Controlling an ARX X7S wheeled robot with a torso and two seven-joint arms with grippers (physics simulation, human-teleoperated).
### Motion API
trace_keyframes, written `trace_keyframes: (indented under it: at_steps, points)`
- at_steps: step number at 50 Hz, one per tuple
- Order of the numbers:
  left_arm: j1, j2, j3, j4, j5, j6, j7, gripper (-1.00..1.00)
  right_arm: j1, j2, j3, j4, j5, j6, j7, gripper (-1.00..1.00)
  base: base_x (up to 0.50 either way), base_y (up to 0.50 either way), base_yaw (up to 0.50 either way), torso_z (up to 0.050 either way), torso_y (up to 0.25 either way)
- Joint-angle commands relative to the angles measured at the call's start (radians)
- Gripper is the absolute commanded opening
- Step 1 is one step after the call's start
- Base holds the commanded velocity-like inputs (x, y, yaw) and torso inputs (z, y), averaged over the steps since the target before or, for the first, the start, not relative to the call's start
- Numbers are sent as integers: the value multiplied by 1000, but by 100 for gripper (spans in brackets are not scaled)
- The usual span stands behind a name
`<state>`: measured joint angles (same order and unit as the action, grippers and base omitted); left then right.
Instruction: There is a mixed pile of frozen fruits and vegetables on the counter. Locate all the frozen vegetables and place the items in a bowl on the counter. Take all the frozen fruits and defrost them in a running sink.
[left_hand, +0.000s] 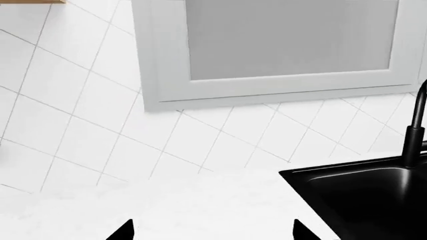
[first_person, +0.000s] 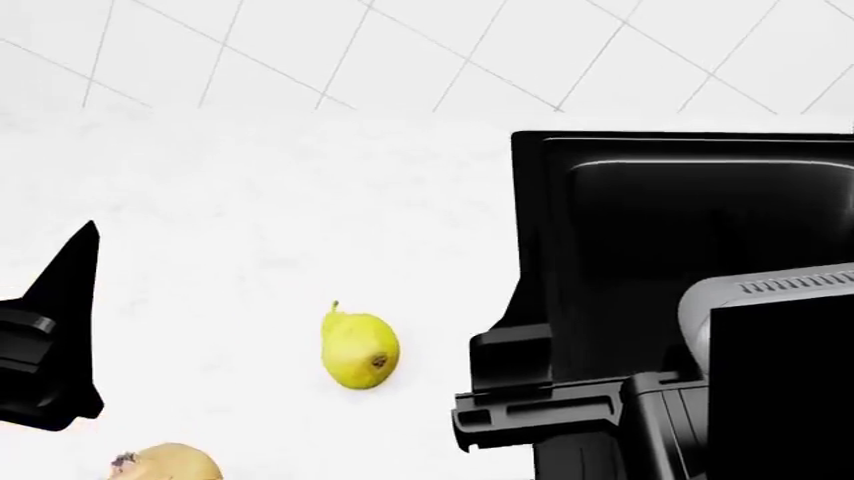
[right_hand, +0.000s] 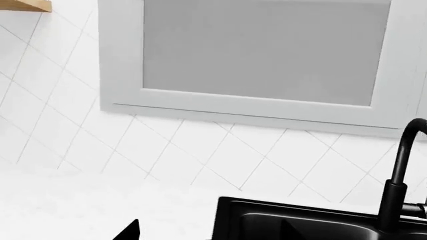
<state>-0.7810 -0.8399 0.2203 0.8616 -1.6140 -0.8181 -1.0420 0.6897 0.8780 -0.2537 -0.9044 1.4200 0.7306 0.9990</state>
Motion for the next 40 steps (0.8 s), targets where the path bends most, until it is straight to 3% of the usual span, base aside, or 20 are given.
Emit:
trace_keyframes:
  at_steps: [1, 10, 18, 40]
  points:
    - [0, 7, 10, -1, 1, -1, 5, 100, -8, -2, 3, 11, -4, -8, 1, 100, 492, 216, 0, 0, 0]
    - [-8, 12, 17, 1, -10, 1, -6, 100, -10, -13, -1, 31, 23, -17, -8, 100, 120, 24, 0, 0, 0]
    - [-69, -15, 34, 9, -163, 1, -32, 100, -17, -13, -8, 34, 20, -15, -15, 100, 0, 0, 0, 0, 0]
    - [4, -70, 38, 126, -308, 16, 9, 100, -40, -18, -6, 40, 12, -32, -16, 100, 0, 0, 0, 0, 0]
